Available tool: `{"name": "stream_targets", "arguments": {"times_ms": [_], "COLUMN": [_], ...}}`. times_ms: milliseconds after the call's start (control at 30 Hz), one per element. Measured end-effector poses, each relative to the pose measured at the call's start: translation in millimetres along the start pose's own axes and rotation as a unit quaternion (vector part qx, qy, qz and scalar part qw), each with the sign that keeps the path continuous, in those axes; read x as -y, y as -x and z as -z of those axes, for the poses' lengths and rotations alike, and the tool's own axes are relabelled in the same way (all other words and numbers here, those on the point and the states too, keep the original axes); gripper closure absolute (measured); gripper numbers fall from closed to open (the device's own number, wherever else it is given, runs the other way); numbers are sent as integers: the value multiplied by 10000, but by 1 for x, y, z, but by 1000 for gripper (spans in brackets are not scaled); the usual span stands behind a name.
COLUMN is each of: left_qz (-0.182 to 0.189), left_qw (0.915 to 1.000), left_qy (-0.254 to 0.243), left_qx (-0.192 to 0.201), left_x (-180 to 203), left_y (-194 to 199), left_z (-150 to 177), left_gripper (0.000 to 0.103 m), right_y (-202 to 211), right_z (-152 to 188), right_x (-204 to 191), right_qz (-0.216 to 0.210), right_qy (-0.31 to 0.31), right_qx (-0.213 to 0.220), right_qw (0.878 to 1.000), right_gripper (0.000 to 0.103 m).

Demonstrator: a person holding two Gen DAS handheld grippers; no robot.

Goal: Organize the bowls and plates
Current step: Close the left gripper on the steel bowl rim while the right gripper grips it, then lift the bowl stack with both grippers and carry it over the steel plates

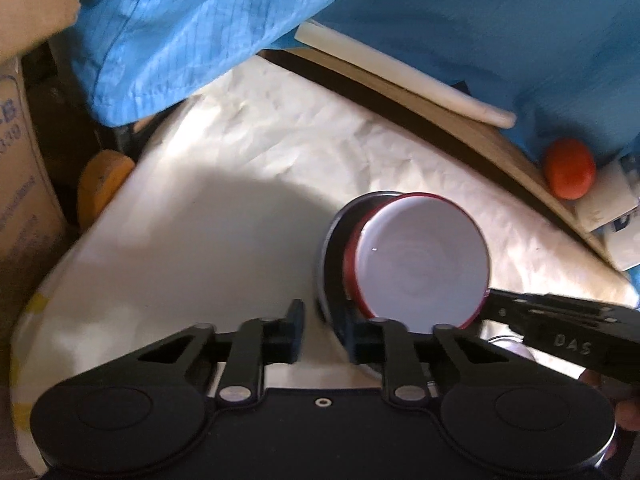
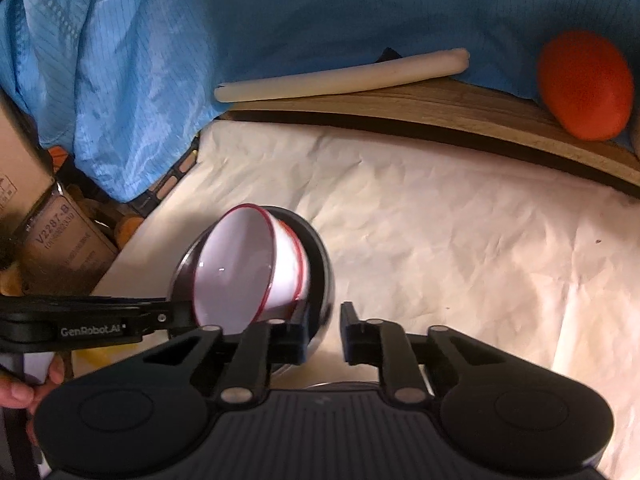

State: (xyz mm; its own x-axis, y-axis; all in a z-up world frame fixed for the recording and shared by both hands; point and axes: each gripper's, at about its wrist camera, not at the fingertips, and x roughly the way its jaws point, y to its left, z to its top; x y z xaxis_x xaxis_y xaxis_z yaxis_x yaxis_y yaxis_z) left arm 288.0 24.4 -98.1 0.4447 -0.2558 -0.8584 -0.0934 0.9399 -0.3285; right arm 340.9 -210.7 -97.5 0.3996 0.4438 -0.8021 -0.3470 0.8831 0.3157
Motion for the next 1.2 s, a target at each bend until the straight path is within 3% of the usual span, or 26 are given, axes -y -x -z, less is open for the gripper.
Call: {"name": "stream_targets", "arguments": {"times_ms": [600,1200], "left_qz": [54,495], "left_qw": [9998,9954], "left_qy": [-77,-814], "left_qx": [150,65], "left_x": [8,57], "left_y": [9,8], "left_z": [0,2], "left_gripper": [89,89], "right_y": [17,66], "right_z": [7,35], "right_x": [-2,24], "right_qz": [186,620], "right_qy": [-55,-621], "right_qx": [402,868], "right_qw": [9990,9924], "right_gripper": [92,92]}}
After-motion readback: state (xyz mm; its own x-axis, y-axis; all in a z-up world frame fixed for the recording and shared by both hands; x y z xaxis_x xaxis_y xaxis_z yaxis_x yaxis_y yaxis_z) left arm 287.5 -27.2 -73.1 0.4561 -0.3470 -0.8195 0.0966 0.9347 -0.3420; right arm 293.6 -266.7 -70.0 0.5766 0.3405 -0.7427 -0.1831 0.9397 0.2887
